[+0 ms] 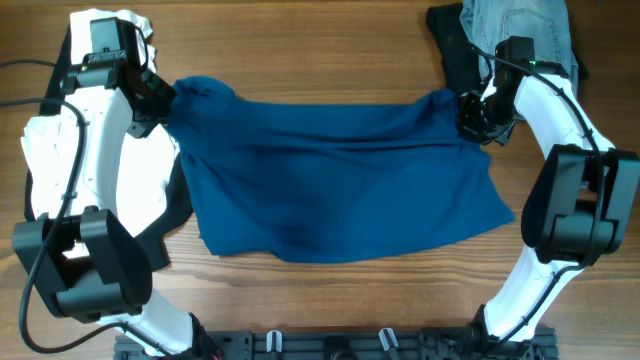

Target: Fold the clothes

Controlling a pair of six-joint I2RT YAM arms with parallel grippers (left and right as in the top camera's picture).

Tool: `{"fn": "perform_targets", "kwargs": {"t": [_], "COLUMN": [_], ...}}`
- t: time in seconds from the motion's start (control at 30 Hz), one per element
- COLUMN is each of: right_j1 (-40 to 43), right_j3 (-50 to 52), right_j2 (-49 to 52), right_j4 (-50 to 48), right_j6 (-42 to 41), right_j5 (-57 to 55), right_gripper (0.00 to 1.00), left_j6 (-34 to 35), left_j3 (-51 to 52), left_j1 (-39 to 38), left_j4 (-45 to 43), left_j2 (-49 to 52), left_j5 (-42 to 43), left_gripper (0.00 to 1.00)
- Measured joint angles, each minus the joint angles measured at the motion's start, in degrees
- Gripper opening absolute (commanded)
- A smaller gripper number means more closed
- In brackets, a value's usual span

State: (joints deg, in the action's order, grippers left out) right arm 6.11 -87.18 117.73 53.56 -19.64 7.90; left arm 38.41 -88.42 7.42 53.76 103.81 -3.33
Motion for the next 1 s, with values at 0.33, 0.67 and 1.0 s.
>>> {"fn": "perform_targets", "kwargs": {"t": [0.33,0.67,1.0], "right_j1": [0.66,9.05,18.45], "right_j3": [-4.42,-33.64,-35.01], "right_j2": [-1.44,-26.21,-48.39], "right_j4": [1.4,14.49,16.92], "right_j6": [2.58,7.58,7.85], "right_j5": [4.35,7.61,10.8], "right_gripper": [0.04,0.04,0.04], "left_j6": [-3.23,-9.11,-12.48], "left_j3": [-4.81,-32.98,-40.7], "left_j1": [-0.02,-0.13,-0.17], "left_j4": [4.76,14.82,14.95], "left_j2": [-0.39,-18.27,-41.29], "left_j5": [0.11,0.2,-2.01], "left_gripper": [0.04,0.04,0.04]}}
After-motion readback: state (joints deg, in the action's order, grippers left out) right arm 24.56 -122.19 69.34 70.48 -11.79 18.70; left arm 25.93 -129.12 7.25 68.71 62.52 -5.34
